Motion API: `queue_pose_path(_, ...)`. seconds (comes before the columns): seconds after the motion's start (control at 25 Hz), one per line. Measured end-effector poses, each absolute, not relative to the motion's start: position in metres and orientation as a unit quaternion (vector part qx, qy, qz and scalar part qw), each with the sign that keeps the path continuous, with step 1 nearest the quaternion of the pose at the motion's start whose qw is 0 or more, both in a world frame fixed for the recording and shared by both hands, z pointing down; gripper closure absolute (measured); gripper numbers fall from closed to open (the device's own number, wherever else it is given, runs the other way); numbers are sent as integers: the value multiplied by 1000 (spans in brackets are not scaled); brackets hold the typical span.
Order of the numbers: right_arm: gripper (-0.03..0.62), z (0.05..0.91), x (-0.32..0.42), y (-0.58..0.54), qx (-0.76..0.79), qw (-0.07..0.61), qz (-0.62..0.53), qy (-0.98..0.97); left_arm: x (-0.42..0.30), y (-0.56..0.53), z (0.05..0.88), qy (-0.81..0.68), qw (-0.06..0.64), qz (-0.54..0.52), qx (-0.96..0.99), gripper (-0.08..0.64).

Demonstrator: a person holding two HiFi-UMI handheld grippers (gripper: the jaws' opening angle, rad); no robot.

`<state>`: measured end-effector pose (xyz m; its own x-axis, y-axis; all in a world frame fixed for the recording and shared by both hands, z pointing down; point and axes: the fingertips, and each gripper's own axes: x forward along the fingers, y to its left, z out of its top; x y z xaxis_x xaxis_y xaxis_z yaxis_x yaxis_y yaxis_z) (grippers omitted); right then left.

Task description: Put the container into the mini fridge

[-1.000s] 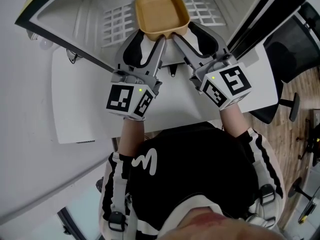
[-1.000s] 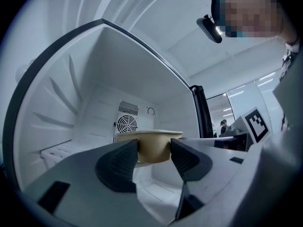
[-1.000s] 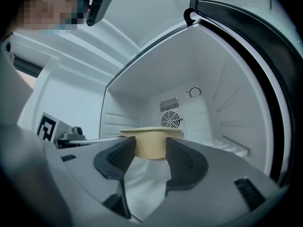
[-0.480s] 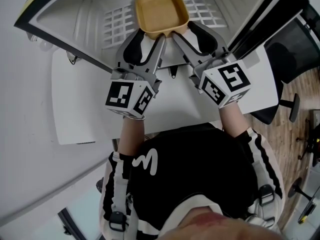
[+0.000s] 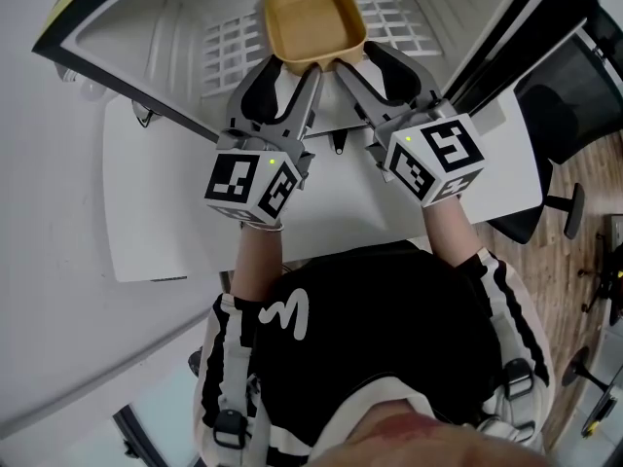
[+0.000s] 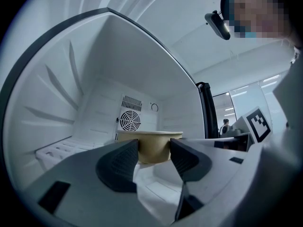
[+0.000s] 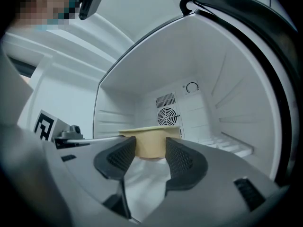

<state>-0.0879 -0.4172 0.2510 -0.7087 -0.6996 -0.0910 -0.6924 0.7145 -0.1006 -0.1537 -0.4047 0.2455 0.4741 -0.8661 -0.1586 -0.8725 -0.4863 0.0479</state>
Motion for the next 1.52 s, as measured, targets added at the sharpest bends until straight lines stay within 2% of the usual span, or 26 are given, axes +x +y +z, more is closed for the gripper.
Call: queue_pose_path(1.52, 402, 257, -91, -430, -401, 53, -45, 913, -154, -419, 250, 528, 25, 31, -848, 344)
